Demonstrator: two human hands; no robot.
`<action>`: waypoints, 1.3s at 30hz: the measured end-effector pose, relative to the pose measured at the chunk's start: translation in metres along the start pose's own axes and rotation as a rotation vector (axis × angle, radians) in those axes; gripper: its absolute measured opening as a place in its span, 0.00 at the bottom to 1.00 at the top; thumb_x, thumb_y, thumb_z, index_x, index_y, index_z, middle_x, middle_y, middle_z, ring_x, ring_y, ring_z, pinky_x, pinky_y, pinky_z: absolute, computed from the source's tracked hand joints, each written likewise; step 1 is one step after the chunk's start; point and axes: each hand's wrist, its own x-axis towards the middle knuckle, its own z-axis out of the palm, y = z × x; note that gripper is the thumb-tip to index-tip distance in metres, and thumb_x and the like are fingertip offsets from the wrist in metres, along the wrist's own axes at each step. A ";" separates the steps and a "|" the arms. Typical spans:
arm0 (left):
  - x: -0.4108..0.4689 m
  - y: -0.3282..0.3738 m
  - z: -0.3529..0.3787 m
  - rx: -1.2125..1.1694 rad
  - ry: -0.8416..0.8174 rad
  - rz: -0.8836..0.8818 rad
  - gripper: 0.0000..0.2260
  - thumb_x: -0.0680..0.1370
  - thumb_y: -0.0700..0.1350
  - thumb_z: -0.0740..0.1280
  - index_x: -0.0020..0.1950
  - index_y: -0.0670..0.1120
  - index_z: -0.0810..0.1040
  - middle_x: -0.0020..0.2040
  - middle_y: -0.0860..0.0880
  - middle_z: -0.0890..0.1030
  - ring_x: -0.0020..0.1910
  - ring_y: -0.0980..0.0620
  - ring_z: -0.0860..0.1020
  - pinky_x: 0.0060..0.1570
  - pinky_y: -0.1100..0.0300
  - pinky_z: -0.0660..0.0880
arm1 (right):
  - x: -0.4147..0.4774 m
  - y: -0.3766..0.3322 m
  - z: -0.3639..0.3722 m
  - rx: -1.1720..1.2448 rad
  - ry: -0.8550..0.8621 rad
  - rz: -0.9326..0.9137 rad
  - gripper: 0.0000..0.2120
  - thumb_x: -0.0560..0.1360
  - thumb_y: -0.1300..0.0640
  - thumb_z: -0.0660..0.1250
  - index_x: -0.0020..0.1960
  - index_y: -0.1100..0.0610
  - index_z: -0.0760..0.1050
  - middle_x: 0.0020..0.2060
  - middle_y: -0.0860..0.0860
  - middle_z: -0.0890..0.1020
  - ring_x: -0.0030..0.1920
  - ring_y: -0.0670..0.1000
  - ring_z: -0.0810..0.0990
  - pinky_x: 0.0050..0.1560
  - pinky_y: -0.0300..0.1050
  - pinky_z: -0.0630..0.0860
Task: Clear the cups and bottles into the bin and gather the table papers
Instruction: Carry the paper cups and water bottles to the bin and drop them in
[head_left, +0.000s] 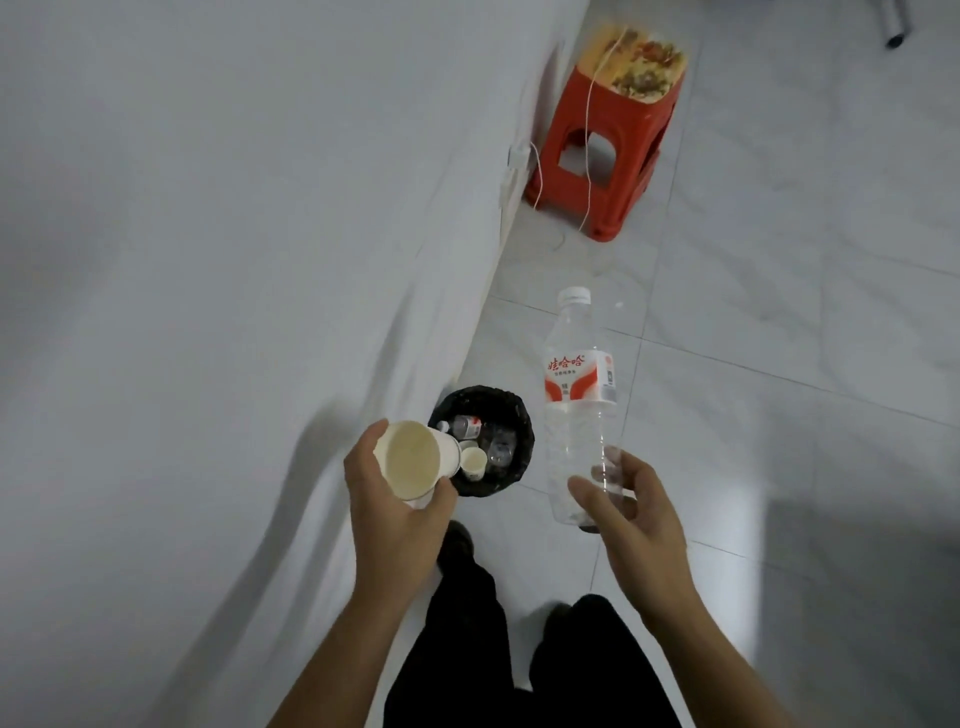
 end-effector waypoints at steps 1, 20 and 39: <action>0.017 -0.006 0.010 0.015 -0.020 -0.013 0.36 0.68 0.34 0.77 0.72 0.47 0.66 0.65 0.52 0.68 0.61 0.59 0.69 0.54 0.81 0.63 | 0.012 0.001 0.008 -0.006 0.004 0.034 0.30 0.66 0.40 0.72 0.66 0.47 0.72 0.55 0.42 0.80 0.51 0.46 0.83 0.51 0.48 0.83; 0.206 -0.406 0.313 0.712 -0.452 -0.351 0.35 0.69 0.50 0.78 0.69 0.40 0.66 0.65 0.39 0.70 0.61 0.37 0.74 0.55 0.47 0.73 | 0.344 0.289 0.122 -0.647 -0.293 0.368 0.39 0.72 0.34 0.68 0.74 0.55 0.65 0.63 0.54 0.76 0.63 0.55 0.76 0.62 0.52 0.75; 0.177 -0.354 0.267 0.570 -0.433 -0.194 0.25 0.84 0.54 0.56 0.77 0.42 0.64 0.74 0.42 0.68 0.73 0.43 0.65 0.70 0.47 0.65 | 0.363 0.293 0.128 -0.681 -0.256 0.206 0.34 0.82 0.38 0.56 0.80 0.55 0.54 0.76 0.57 0.63 0.74 0.59 0.67 0.70 0.54 0.66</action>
